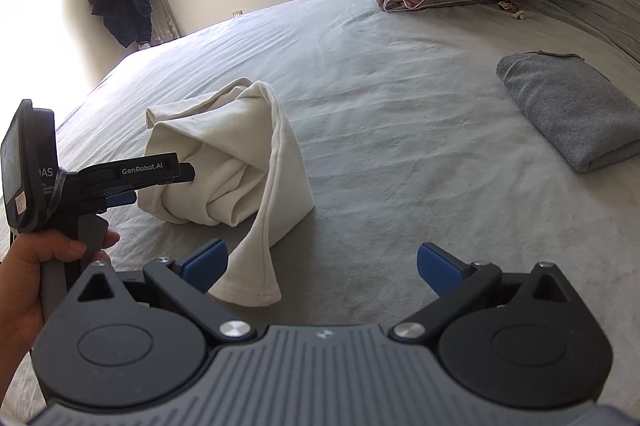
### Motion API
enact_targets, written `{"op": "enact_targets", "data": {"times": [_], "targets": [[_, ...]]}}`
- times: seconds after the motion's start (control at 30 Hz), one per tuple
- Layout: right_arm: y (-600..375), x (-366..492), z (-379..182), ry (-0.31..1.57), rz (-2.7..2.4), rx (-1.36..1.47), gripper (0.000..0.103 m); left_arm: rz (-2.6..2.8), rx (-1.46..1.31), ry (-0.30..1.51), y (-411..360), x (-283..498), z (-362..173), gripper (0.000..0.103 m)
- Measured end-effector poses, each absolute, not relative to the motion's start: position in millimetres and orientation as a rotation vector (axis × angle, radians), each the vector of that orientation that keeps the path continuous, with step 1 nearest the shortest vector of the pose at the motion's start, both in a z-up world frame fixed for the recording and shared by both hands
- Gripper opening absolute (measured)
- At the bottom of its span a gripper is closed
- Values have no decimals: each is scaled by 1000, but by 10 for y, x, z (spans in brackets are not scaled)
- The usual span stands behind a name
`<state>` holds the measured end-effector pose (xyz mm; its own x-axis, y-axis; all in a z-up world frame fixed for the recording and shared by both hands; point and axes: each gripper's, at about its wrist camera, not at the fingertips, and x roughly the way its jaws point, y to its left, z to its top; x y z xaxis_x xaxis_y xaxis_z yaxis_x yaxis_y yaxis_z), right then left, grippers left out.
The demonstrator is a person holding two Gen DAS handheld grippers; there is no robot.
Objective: Fold clothes
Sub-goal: 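Move both tools to the sweatshirt and close the left gripper on its fabric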
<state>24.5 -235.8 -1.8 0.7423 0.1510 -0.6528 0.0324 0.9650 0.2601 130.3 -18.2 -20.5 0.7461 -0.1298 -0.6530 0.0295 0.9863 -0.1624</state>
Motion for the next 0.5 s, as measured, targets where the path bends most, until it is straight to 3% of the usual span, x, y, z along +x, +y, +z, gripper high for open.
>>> {"op": "enact_targets", "data": {"times": [0.03,0.07,0.13,0.2,0.3,0.5], "targets": [[-2351,244,-19,732,64,257,102,-94,-159,720,-162,1287,-201,70],[-2344,244,-20,731,61,252,102,-106,-174,718,-143,1278,-195,58],[-2332,257,-26,733,59,250,102,-117,-200,717,-111,1269,-181,50],[-2321,272,-35,737,56,249,102,-123,-219,716,-83,1250,-167,34],[-2316,299,-51,739,56,251,101,-137,-227,712,-48,1166,-145,18],[-2306,354,-99,764,65,266,92,-170,-248,707,62,922,-112,11]]}}
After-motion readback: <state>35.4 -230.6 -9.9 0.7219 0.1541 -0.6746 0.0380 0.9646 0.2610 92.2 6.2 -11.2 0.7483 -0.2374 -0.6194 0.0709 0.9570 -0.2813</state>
